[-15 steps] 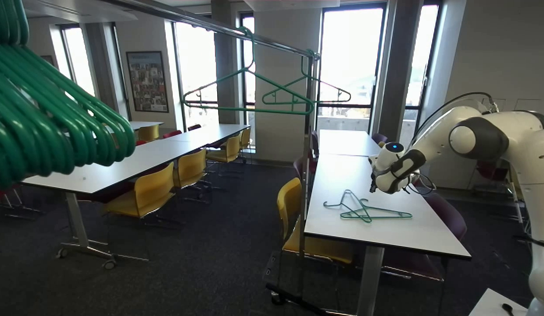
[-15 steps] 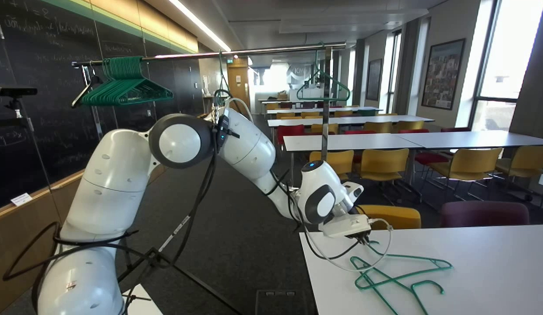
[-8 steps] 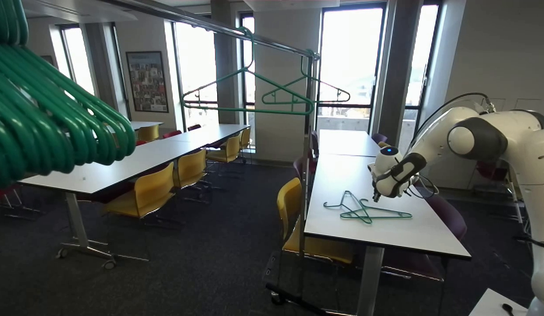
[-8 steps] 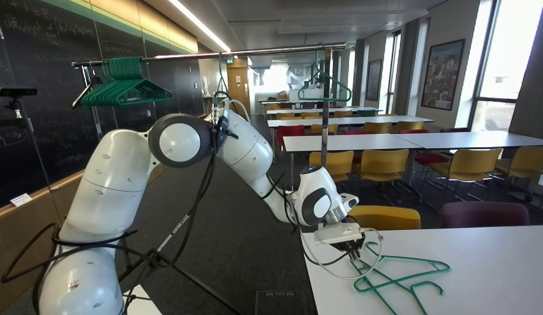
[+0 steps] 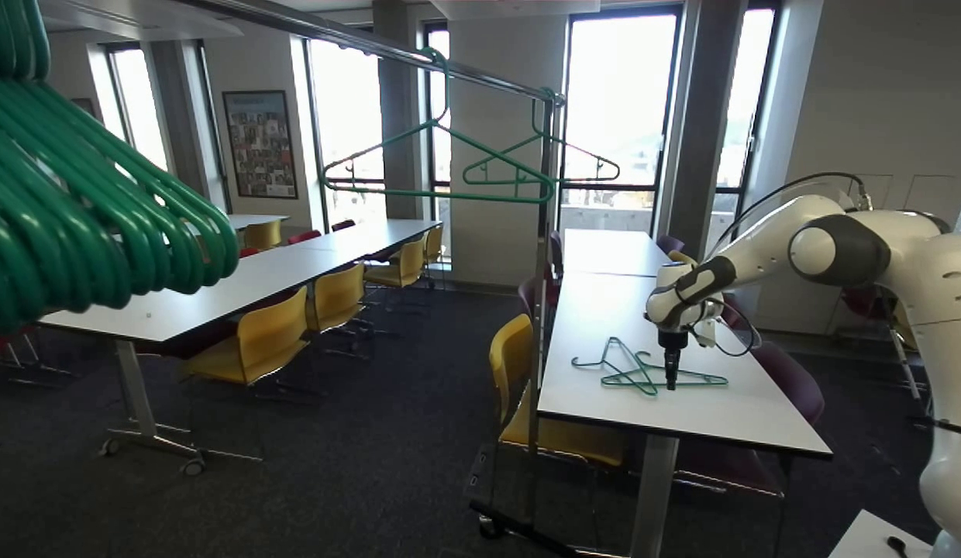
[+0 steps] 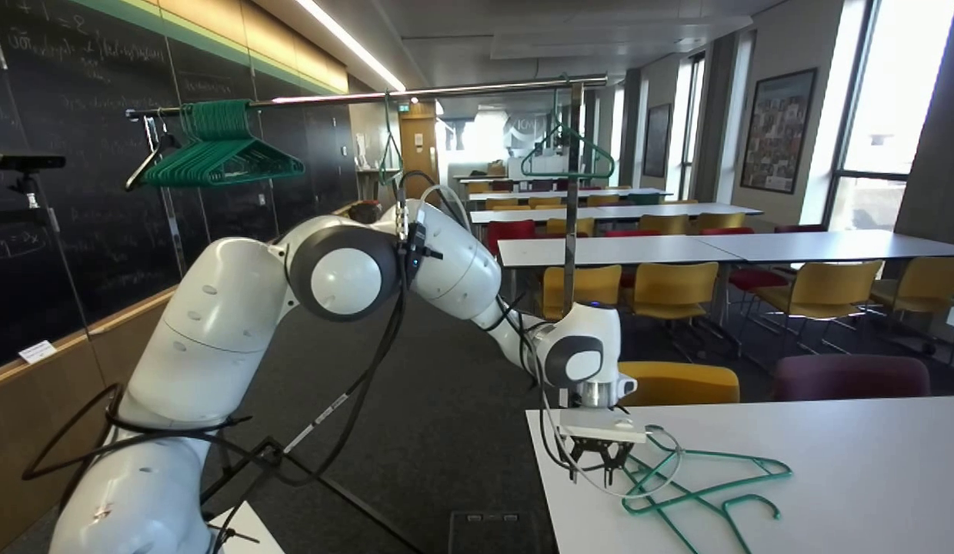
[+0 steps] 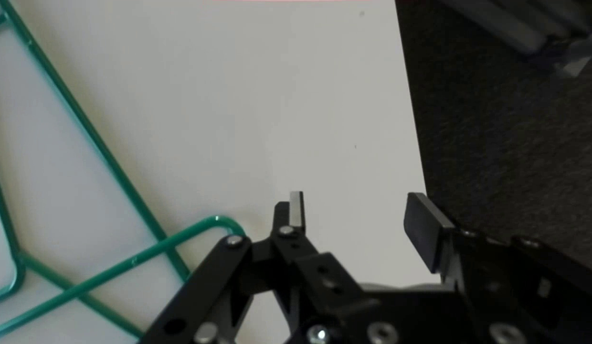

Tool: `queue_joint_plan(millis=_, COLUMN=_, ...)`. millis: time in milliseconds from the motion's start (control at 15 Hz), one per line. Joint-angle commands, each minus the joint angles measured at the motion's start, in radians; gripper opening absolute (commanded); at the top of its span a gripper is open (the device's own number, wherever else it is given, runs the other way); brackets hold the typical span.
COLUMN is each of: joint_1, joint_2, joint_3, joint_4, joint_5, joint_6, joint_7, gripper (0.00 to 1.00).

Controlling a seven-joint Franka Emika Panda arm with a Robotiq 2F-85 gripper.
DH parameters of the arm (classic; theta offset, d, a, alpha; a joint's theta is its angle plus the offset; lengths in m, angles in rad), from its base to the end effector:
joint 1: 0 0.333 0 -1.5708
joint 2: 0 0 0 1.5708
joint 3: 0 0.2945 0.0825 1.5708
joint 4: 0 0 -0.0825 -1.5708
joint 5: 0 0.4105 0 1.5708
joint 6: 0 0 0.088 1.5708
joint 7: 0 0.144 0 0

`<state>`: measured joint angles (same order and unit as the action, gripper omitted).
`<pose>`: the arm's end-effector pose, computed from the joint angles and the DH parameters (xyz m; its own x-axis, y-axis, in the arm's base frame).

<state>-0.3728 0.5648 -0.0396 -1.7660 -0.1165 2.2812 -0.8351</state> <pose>0.6050 -0.2707 0.1671 0.8695 0.4804 -0.1143 0.4865 -0.8732 0.0306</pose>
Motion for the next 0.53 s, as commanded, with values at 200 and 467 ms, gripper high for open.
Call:
queue_joint_plan(millis=200, joint_1=0.000, joint_2=0.232, joint_3=-0.063, joint_4=0.411, joint_5=-0.038, joint_6=-0.294, joint_7=-0.053, gripper=1.00)
queue_joint_plan(millis=467, joint_1=0.001, joint_2=0.244, joint_3=-0.060, joint_4=0.416, joint_5=-0.026, joint_6=-0.236, joint_7=-0.056, gripper=1.00)
